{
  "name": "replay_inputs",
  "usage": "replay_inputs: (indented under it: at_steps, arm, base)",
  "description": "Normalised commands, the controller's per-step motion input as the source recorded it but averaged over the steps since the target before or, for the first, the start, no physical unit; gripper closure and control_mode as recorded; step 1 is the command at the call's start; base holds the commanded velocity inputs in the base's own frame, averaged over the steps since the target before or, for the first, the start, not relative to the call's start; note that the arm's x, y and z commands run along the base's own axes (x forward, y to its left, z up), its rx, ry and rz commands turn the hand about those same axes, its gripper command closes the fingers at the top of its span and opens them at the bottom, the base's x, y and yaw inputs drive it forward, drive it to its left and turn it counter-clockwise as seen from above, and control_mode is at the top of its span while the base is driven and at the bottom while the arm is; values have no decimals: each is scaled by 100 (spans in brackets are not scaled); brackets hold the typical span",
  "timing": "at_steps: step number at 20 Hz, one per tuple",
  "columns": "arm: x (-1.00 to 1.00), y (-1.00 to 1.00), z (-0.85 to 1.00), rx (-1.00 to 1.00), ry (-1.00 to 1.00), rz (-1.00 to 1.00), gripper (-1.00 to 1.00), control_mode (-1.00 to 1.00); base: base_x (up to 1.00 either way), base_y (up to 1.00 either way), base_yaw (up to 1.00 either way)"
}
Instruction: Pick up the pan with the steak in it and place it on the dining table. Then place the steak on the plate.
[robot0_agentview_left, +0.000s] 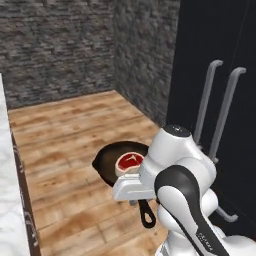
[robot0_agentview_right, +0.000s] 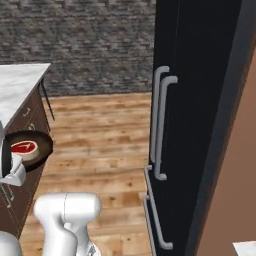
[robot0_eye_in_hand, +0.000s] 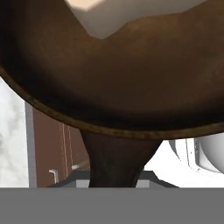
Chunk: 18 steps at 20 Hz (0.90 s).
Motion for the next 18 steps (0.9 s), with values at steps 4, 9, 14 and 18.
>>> replay_inputs:
  at_steps: [4, 9, 14, 18]
  arm:
    - [0, 0, 0, 0, 0, 0, 100, 100]
    - [0, 0, 0, 0, 0, 0, 100, 100]
    - [0, 0, 0, 0, 0, 0, 100, 100]
    - [0, 0, 0, 0, 0, 0, 100, 100]
  base:
    - [100, 10, -5]
    - [100, 12, -5]
    - [100, 12, -5]
    - [100, 12, -5]
